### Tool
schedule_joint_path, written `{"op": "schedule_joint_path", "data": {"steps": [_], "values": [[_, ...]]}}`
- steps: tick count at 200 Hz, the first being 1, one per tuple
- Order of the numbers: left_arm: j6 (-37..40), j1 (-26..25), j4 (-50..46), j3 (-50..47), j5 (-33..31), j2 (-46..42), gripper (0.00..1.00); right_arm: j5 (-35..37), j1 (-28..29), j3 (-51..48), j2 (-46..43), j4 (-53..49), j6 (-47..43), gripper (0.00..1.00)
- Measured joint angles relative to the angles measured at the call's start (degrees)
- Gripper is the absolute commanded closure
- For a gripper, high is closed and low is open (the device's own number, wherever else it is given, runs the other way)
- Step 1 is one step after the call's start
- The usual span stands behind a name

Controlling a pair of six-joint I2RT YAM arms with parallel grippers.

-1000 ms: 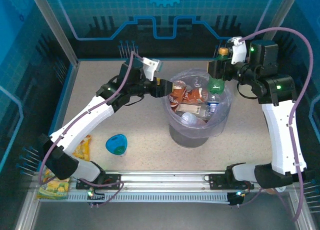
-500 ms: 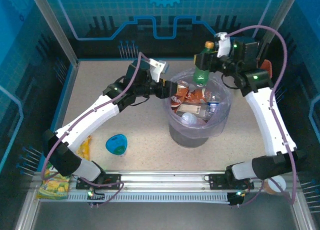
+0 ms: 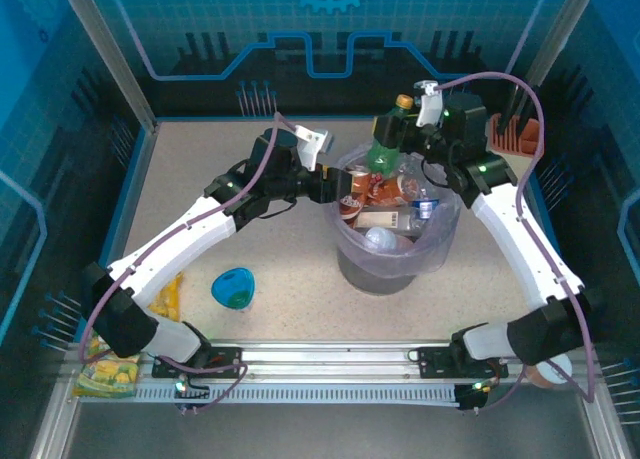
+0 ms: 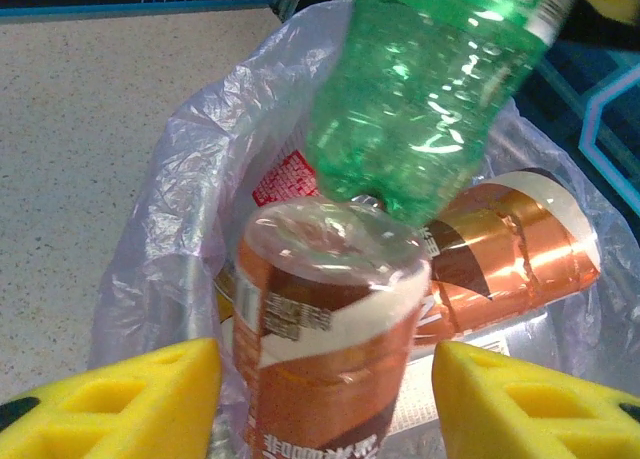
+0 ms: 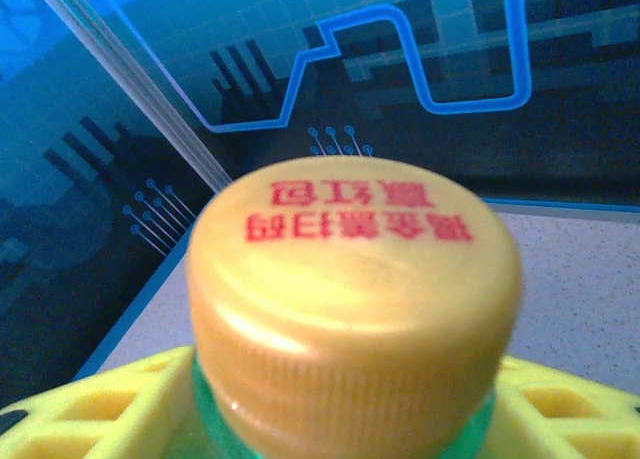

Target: Put the plastic bottles in the bin

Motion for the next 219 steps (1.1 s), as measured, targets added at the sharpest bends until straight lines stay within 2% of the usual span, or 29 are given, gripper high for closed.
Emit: {"op": "schedule_joint_path", "data": {"steps": [23,40,77,110,146,187,219], "values": [[-1.27,0.31,0.15,0.00,-0.22,0.02,0.40,1.73,0.39,-2.97,-3.91,0.55,1.55,0.69],[-1.90,0.61,0.26,0.02,-0.22,0.26,0.40,3.78,0.66,-5.22,-6.36,1.40,3.56,0.63],[-3.32,1.18,1.70,0.17,-0.44,1.92,0.40,5.95,0.31,-8.63,-10.36,3.28,8.31,0.66],[-4.26,1.36,1.57,0.17,-0.50,3.54,0.40,3.52,0.33,-4.74,-9.81,-0.66,7.96,0.69],[-5.11,2.16,1.46,0.15,-0.63,3.58,0.40,0.46,0.33,5.81,-9.38,-11.74,0.20,0.70],[-6.36,3.93,1.46,0.11,-0.63,3.58,0.39,-3.72,1.14,21.09,-4.98,-32.76,-13.35,0.73],[-6.82,4.39,1.51,0.11,-0.57,3.58,0.39,-5.44,3.78,23.28,-0.50,-45.11,-19.98,0.74]]}}
